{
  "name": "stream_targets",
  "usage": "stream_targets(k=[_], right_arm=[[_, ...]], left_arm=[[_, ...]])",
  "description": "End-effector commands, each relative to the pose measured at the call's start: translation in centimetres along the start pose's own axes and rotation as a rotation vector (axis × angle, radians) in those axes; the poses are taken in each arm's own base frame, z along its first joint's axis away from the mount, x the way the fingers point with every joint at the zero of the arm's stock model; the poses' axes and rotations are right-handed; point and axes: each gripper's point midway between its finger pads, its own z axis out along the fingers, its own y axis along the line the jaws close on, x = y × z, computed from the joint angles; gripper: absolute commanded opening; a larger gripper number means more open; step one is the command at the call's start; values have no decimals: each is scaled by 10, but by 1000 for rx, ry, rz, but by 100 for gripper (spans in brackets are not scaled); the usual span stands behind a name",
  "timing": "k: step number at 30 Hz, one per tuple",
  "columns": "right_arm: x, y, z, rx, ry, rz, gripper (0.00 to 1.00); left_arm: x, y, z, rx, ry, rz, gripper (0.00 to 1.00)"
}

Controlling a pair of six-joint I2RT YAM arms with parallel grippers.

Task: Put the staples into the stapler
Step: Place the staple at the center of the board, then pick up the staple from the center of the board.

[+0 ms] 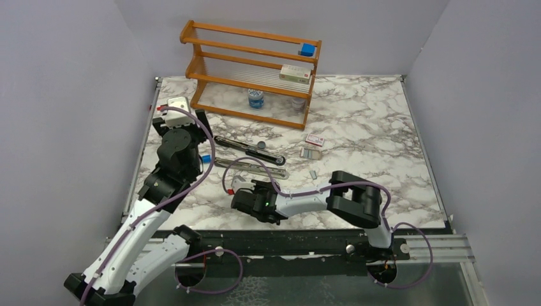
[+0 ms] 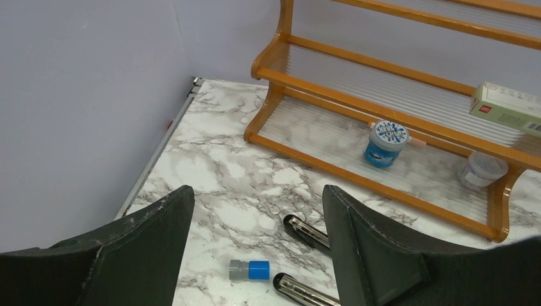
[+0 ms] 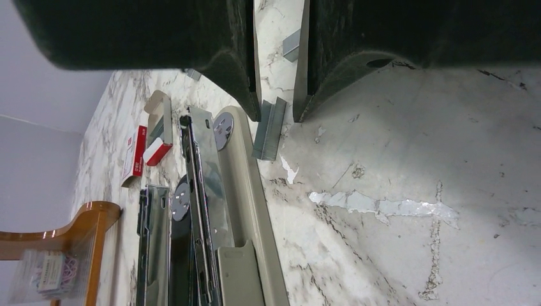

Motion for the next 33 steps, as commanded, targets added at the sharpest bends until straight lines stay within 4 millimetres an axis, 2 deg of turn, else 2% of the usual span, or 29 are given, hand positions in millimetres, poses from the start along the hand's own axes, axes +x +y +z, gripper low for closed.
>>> stream_targets(k=[1,6,9,12,15,19,23,27,33], right_arm=[[30,65,-3,-264,75,-33,32],[18,59,-10,-269,38,58,32],[0,39,-20,-266,-15,184,35],[-23,9,-36,-322,-103,396,36],[-30,-8,-46,-437,-158,581,37],[-13,-30,-34,-543,-142,754,37],[-5,-39,-30,-671,-145,837,35],[-3,-39,-22,-713,-108,823,31],[0,-30,-6,-741,-57,820,30]], left_arm=[[-4,-10,1,43,5,-9,76],[-2,-15,5,49,15,-3,76],[-2,-17,7,52,17,3,76],[-1,-17,9,45,18,16,76],[4,-18,11,42,27,24,76],[16,-25,14,57,60,23,76],[35,-37,19,86,112,8,76],[56,-47,23,105,160,-11,76],[67,-58,27,129,185,-22,75]])
